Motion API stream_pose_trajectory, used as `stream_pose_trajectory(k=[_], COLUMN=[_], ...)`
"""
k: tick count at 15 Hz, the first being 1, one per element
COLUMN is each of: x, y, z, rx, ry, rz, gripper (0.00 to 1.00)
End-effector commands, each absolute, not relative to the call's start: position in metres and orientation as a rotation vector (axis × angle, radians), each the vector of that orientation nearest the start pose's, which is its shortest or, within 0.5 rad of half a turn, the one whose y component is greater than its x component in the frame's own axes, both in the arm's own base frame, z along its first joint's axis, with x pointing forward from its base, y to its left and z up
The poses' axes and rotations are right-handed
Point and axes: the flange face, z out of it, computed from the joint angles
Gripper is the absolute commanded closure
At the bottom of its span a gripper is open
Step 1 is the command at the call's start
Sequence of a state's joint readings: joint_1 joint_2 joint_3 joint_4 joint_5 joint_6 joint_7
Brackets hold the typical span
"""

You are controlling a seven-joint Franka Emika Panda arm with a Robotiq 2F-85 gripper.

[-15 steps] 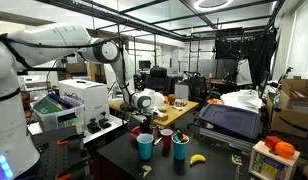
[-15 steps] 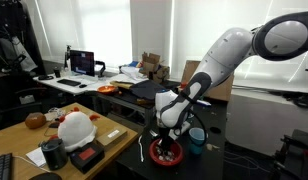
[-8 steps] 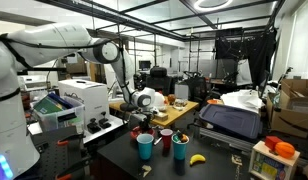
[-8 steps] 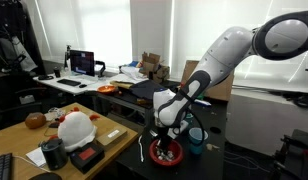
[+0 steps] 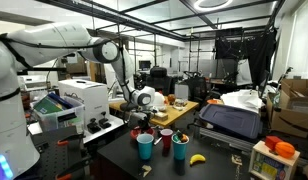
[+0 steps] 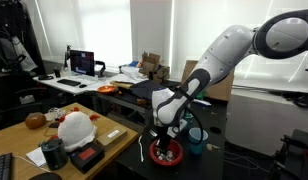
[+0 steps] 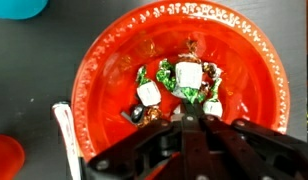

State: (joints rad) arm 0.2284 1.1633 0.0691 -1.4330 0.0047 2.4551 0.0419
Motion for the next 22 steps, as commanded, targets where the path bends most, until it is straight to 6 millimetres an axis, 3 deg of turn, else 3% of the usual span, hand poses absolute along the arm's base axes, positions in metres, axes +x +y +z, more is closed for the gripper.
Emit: stream_pose_trajectory(k=[1,12,17,22], x=[0.639,0.636,0.629,0.629], y=[0.187,0.177,0.155,0.135], z=[0.003,0.051,0.072,0.106], rx=[-3.079,-3.063,-3.102,-3.164], ry=[-0.360,-0.432,-0.427,-0.411], rz=[0.231,0.229,0.335,0.297], gripper=[1.00,1.00,1.00,1.00])
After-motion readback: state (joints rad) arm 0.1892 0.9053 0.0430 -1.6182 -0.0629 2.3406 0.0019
